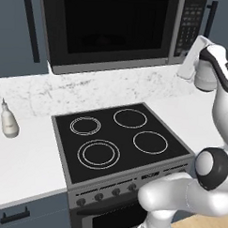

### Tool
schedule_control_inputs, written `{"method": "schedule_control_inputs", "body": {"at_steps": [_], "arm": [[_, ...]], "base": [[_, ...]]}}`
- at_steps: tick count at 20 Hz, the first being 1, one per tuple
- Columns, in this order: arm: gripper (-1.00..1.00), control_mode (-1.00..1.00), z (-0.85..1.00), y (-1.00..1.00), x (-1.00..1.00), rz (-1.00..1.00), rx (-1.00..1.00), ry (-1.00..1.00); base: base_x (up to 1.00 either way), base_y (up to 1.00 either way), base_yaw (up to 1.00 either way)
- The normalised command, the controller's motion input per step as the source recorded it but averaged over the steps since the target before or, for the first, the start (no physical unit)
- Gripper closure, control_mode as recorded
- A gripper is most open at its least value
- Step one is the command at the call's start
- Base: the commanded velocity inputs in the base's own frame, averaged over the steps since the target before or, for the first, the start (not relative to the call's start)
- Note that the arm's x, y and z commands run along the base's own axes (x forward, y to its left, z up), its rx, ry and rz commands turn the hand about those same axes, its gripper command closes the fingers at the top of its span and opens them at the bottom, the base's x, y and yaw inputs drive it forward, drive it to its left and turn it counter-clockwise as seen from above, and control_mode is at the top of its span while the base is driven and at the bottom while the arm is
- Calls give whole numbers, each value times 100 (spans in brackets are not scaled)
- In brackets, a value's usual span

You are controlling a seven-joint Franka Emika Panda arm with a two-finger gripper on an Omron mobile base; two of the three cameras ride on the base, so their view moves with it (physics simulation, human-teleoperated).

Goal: Pick the onion from the sink and place it in the bowl. Then pick the bowl and place it in the microwave. Then close the microwave door and press the start button.

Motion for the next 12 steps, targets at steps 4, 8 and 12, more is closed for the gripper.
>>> {"method": "schedule_control_inputs", "body": {"at_steps": [4, 8, 12], "arm": [[100, -100, 0, 0, 37, -5, 0, 0], [100, -100, -3, 0, 41, -5, 0, 0], [100, -100, -9, 0, 22, -1, 0, 0]], "base": [[0, 0, 0], [0, 0, 0], [0, 0, 0]]}}
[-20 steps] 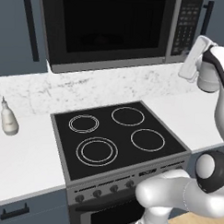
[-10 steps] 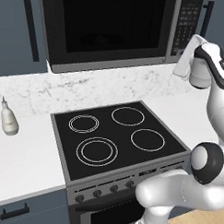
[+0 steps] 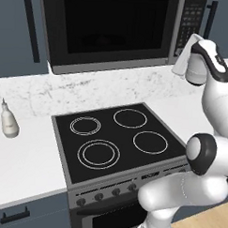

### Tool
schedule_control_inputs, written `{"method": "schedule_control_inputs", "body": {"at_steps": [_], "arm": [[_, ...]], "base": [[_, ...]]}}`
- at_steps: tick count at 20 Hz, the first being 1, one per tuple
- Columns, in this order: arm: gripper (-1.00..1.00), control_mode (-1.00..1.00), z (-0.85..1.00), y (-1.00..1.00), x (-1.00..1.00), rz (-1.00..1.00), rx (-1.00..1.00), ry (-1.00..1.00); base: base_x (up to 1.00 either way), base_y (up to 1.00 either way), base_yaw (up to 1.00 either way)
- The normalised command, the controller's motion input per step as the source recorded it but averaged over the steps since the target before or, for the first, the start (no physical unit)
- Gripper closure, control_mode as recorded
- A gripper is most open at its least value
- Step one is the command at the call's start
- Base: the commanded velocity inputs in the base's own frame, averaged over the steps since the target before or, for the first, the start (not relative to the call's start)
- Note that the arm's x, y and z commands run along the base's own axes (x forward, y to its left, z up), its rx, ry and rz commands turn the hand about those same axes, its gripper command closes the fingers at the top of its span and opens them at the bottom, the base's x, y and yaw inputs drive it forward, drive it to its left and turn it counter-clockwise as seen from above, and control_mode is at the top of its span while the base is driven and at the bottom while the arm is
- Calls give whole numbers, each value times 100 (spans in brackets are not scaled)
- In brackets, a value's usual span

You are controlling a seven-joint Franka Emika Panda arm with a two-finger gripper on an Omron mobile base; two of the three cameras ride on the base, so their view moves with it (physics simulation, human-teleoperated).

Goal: Pick the onion from the sink and place it in the bowl. Then pick the bowl and place it in the microwave. Then close the microwave door and press the start button.

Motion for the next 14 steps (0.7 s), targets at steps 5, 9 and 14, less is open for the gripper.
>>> {"method": "schedule_control_inputs", "body": {"at_steps": [5, 9, 14], "arm": [[100, -100, -5, -13, 6, 0, 0, 0], [100, -100, -3, -5, 16, 0, 0, 0], [100, -100, -2, -22, 12, 0, 2, 0]], "base": [[0, 0, 0], [0, 0, 0], [0, 0, 0]]}}
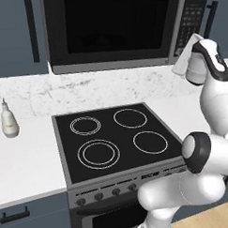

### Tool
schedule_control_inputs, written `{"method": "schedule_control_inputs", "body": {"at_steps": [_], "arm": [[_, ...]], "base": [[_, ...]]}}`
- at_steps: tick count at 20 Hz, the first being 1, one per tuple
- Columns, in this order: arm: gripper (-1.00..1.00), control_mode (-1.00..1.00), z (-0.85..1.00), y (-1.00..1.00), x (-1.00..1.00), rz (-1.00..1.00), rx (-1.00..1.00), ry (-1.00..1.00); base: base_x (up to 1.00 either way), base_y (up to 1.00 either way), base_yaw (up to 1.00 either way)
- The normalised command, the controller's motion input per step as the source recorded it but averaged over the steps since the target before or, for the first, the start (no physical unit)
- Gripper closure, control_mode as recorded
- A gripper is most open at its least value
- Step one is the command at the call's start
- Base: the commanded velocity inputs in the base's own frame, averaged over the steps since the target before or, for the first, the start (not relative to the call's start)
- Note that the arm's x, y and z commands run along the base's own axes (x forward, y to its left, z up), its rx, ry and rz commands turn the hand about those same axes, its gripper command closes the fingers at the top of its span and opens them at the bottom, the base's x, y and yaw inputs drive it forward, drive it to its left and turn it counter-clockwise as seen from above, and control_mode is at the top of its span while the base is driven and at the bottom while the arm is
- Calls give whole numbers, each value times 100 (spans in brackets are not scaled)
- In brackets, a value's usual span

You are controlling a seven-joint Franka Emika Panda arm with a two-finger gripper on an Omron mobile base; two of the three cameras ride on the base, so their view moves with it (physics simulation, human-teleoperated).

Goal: Pick the onion from the sink and place it in the bowl. Then pick the bowl and place it in the microwave. Then close the microwave door and press the start button.

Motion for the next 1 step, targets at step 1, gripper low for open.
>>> {"method": "schedule_control_inputs", "body": {"at_steps": [1], "arm": [[100, -100, 0, -33, 0, 0, 3, 0]], "base": [[0, 0, 0]]}}
